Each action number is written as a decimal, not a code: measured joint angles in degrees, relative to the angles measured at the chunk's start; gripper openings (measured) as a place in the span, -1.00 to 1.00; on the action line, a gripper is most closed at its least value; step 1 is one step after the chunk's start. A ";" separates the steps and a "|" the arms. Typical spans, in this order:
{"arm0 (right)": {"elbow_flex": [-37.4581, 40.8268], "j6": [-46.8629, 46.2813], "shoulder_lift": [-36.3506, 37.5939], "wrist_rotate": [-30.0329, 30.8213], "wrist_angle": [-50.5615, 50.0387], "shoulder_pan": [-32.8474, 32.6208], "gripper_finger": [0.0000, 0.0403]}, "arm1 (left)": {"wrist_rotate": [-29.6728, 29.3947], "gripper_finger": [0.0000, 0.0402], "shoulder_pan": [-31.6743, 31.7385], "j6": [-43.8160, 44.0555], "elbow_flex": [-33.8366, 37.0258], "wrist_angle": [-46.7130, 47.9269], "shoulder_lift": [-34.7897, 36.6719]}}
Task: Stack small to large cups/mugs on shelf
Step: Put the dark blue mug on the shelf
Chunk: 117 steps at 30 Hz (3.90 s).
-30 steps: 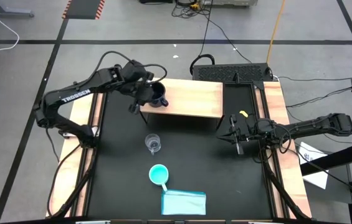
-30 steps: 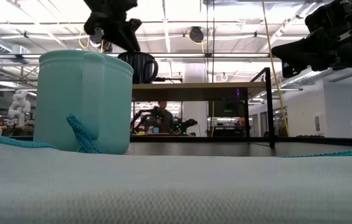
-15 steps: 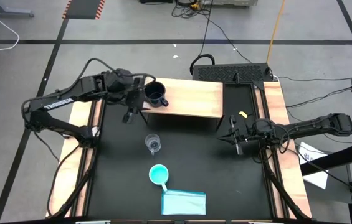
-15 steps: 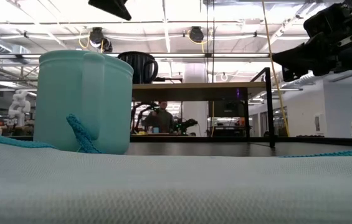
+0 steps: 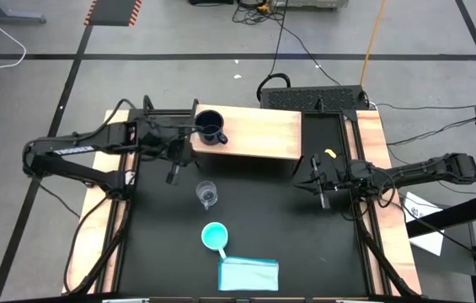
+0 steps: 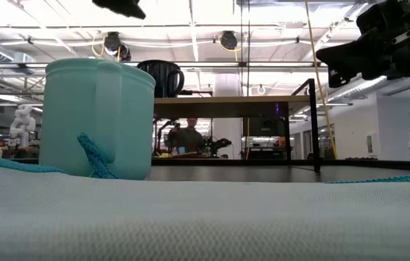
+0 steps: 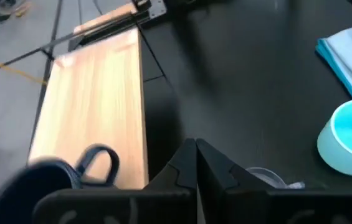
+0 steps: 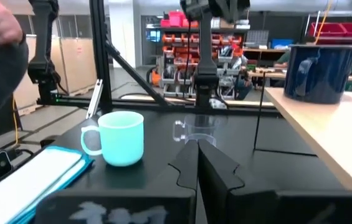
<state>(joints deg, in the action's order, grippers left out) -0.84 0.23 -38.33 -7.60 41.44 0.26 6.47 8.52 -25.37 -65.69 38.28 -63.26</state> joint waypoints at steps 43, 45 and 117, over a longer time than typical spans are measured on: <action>-7.82 -0.02 -2.97 -0.02 -4.62 0.01 -1.00 | -11.05 -1.00 -3.26 16.01 59.46 -51.28 37.20; -7.85 -0.10 -2.97 -0.02 -4.35 0.11 -1.00 | -11.02 -1.00 -2.90 16.16 59.47 -51.34 37.22; -54.52 -1.09 -61.07 -10.36 -0.69 20.74 -1.00 | -1.50 -0.94 -2.77 12.60 59.43 -48.30 37.02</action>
<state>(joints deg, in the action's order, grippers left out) -55.36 -0.86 -99.39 -17.95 40.76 21.01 4.97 5.76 -12.78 -6.26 -10.02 -26.24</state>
